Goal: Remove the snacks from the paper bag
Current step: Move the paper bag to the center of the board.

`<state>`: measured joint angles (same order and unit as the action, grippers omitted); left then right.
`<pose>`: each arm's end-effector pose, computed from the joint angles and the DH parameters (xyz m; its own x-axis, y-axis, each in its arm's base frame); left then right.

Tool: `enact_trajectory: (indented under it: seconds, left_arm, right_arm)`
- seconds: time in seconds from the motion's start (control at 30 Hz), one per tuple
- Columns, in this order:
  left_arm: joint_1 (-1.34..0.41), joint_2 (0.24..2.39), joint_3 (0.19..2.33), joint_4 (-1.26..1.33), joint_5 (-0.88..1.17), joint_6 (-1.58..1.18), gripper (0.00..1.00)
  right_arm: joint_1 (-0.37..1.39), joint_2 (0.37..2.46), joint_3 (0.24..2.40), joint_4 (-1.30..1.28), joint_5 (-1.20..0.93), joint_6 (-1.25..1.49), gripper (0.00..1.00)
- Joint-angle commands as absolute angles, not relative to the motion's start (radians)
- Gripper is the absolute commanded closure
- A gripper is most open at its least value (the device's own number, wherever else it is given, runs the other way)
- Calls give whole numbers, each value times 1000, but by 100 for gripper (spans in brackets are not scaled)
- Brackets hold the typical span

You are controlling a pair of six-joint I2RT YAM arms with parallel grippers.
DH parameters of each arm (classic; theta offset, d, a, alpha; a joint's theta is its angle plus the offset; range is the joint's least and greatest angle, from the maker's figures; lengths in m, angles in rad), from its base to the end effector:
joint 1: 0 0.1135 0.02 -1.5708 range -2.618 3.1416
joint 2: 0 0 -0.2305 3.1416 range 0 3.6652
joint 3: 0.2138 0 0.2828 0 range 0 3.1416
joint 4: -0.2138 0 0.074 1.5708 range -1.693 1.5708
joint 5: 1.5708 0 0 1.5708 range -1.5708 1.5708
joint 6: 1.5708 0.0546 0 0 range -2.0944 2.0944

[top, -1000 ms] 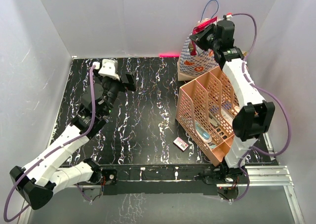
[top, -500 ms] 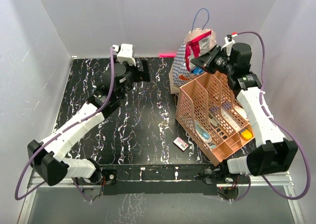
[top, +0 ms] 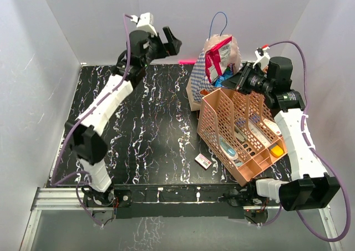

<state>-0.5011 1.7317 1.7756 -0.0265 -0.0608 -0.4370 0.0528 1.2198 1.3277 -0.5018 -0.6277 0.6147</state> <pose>0.4040 -0.2175 0.4153 -0.1666 -0.3904 -0.9054 0.3926 0.8161 -0.4241 0.3160 0.0488 0.3740 -0.6501 0.4331 -0.6244 -0.2563 0.6486 0.7167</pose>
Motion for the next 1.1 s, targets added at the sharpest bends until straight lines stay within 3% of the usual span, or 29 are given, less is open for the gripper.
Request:
enact_trajectory:
  seconds: [0.0,0.17,0.27,0.53,0.87,0.97,1.07]
  left_arm:
    - [-434,1903,2014,-43,266,-549,2]
    - [-434,2161,2260,25,373,-597,2]
    - [-434,2279,2332,213,411,-671,2]
    - [-439,2541,2501,440,327,-869,4]
    - [-465,2481,2407,443,328,-790,2]
    - [-461,2517,2437,472,343,-857,4]
    - [-449,2458,2354,514,348,-891,7]
  right_arm:
    - [50,1131,1416,-604,-653,474,92]
    - [49,1105,1399,-630,-633,450,92]
    - [51,1098,1394,-614,-636,463,92]
    - [50,1097,1398,-539,-650,541,92]
    - [52,1195,1494,-513,-847,487,91]
    - [68,1242,1522,-443,-951,555,89]
    - [128,1307,1602,-407,-921,622,89]
